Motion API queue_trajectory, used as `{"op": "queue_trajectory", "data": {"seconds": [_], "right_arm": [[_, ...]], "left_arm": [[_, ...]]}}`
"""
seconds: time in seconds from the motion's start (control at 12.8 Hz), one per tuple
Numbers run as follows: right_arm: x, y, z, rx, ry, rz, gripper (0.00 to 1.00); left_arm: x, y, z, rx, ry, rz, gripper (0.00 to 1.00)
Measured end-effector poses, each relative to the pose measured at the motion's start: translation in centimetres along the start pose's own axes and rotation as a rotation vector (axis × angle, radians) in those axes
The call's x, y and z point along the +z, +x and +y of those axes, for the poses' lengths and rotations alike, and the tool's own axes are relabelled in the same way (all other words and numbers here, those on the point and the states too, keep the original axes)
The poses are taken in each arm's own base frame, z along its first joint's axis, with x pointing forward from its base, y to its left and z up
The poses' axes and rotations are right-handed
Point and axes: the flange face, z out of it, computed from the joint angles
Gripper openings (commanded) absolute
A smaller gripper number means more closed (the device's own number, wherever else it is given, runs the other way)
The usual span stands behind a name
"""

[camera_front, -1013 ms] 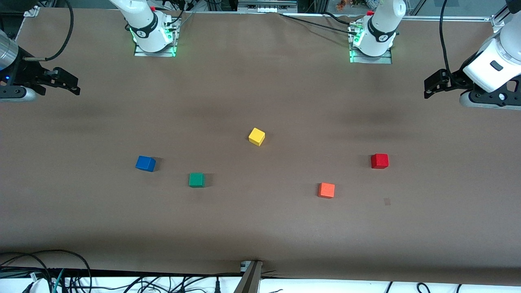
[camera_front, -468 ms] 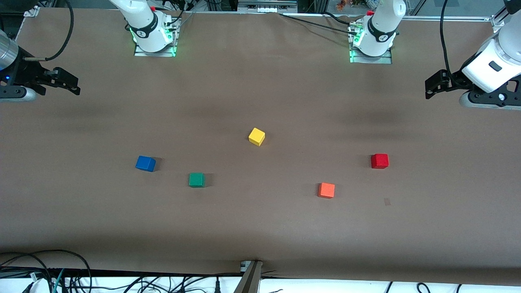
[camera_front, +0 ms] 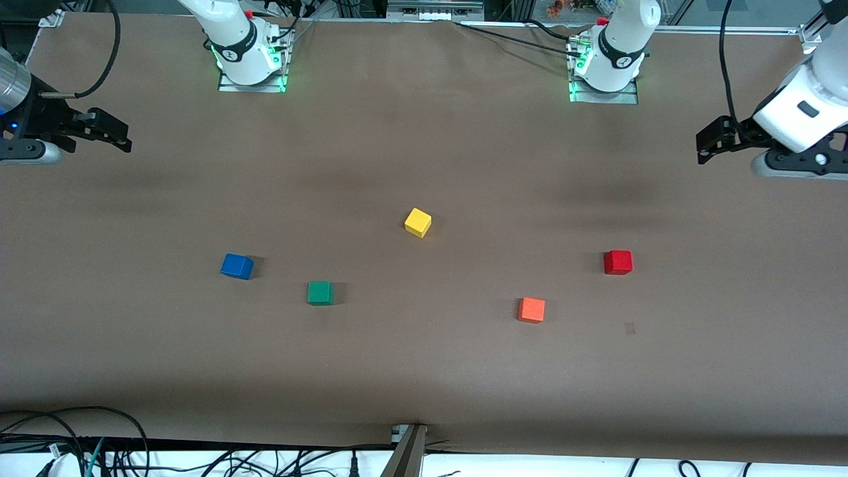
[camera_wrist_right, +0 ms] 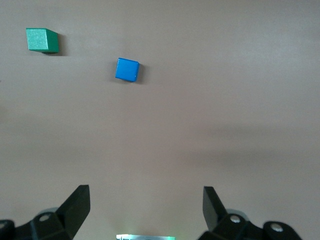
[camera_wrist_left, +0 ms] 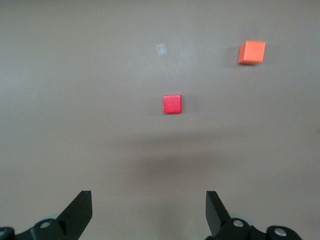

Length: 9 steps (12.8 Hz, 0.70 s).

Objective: Pass red block to right arm, stack on blue
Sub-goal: 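Move the left gripper down over the red cube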

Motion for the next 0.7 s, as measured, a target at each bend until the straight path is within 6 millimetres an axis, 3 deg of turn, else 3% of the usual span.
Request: {"op": "queue_trajectory", "data": {"seconds": [0.16, 0.55, 0.7], "right_arm": [[-0.1, 0.0, -0.3, -0.006, -0.001, 0.003, 1.0], [-0.3, -0.1, -0.7, -0.012, -0.002, 0.005, 1.0], [-0.3, -0.1, -0.7, -0.012, -0.002, 0.005, 1.0]], "left_arm": [[-1.8, -0.2, -0.4, -0.007, 0.0, 0.025, 1.0], [-2.7, -0.1, -0.4, -0.002, 0.043, 0.03, 1.0], [-1.5, 0.2, -0.5, 0.001, 0.04, -0.015, 1.0]]}}
